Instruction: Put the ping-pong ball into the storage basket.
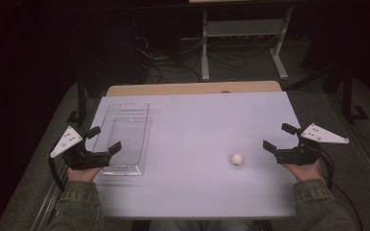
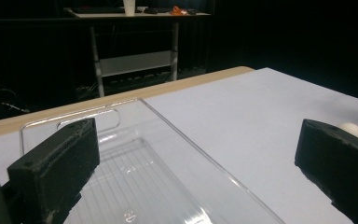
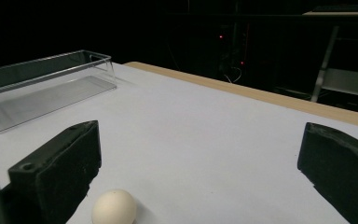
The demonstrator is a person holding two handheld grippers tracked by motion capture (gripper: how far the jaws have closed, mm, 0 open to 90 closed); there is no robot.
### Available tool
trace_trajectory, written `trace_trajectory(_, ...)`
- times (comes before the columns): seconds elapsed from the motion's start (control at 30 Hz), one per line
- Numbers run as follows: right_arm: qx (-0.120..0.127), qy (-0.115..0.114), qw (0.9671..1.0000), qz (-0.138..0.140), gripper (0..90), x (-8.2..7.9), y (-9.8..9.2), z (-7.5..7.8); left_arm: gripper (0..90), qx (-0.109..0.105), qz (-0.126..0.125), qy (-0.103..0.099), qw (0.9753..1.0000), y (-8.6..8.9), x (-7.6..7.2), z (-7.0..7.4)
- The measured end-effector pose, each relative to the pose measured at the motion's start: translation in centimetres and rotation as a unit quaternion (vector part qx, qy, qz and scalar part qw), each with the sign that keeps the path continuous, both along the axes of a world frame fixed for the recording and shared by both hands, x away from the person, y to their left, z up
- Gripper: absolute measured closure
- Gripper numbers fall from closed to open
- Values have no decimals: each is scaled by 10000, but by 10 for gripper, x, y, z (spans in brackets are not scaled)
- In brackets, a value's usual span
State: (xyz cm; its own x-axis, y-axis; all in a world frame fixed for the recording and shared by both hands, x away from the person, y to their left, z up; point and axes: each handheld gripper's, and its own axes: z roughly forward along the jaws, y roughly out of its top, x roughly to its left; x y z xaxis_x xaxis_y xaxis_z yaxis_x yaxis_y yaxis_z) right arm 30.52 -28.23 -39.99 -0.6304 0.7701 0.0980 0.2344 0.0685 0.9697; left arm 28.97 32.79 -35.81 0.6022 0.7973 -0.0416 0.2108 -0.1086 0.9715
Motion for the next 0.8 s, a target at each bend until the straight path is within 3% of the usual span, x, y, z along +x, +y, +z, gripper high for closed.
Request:
trace_trajectory(0.37,-1,7,10000,32,0,0,1,0,0,305,-216,84,9993,-16,9,12)
trace_trajectory(0.63,14,13,10000,47,0,0,0,0,0,398,-356,119,9985,-27,15,21)
trace_trajectory(0.8,11,14,10000,60,0,0,1,0,0,526,-517,181,9971,-37,20,26)
